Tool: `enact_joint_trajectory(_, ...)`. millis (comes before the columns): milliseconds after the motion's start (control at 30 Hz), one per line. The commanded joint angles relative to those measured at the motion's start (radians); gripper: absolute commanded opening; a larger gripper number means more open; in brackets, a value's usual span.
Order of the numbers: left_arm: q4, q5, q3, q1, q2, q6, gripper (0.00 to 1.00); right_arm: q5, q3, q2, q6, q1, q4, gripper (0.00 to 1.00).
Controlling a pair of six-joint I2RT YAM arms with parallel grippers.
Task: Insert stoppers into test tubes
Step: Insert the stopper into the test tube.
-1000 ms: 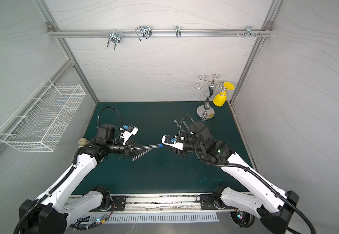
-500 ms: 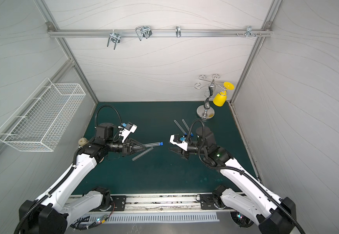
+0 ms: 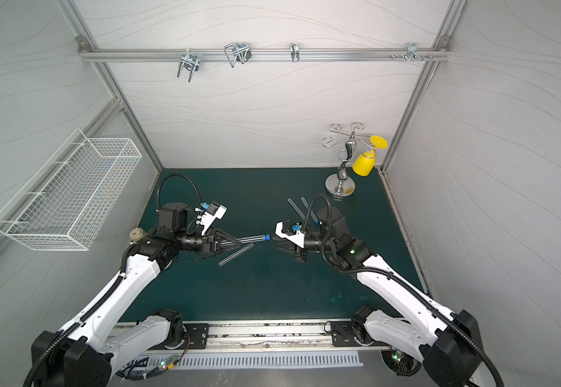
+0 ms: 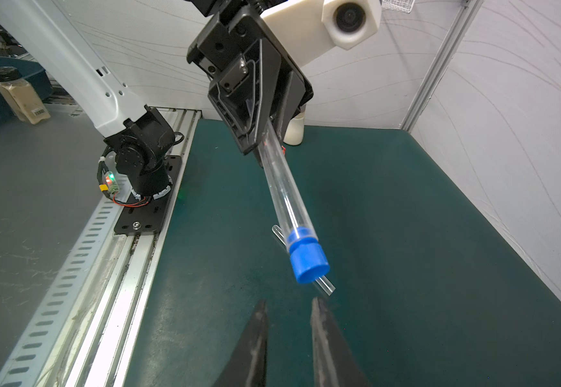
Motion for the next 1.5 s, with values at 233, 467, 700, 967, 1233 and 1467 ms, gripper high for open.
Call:
enact_joint_trajectory(233, 0.030, 0.017, 0.008, 0.001, -0.009, 0.006, 0.00, -0.022, 0.058, 0.018, -0.029, 0.025, -0.003, 0.24)
enact_joint_trajectory(467, 0.029, 0.023, 0.012, 0.001, -0.009, 0.005, 0.00, -0.031, 0.077, 0.042, -0.033, 0.040, -0.006, 0.20)
enact_joint_trajectory(700, 0.034, 0.034, 0.014, -0.006, -0.004, 0.002, 0.00, -0.040, 0.105, 0.070, -0.044, 0.064, -0.007, 0.18)
enact_joint_trajectory(967, 0.031, 0.026, 0.015, -0.009, -0.003, 0.007, 0.00, -0.036, 0.130, 0.095, -0.056, 0.092, -0.008, 0.15)
enact_joint_trajectory(1233, 0.026, 0.020, 0.013, -0.009, -0.004, 0.010, 0.00, -0.029, 0.155, 0.103, -0.067, 0.112, -0.018, 0.14)
enact_joint_trajectory(1467, 0.025, 0.015, 0.014, -0.010, -0.006, 0.010, 0.00, -0.018, 0.168, 0.107, -0.071, 0.126, -0.021, 0.12)
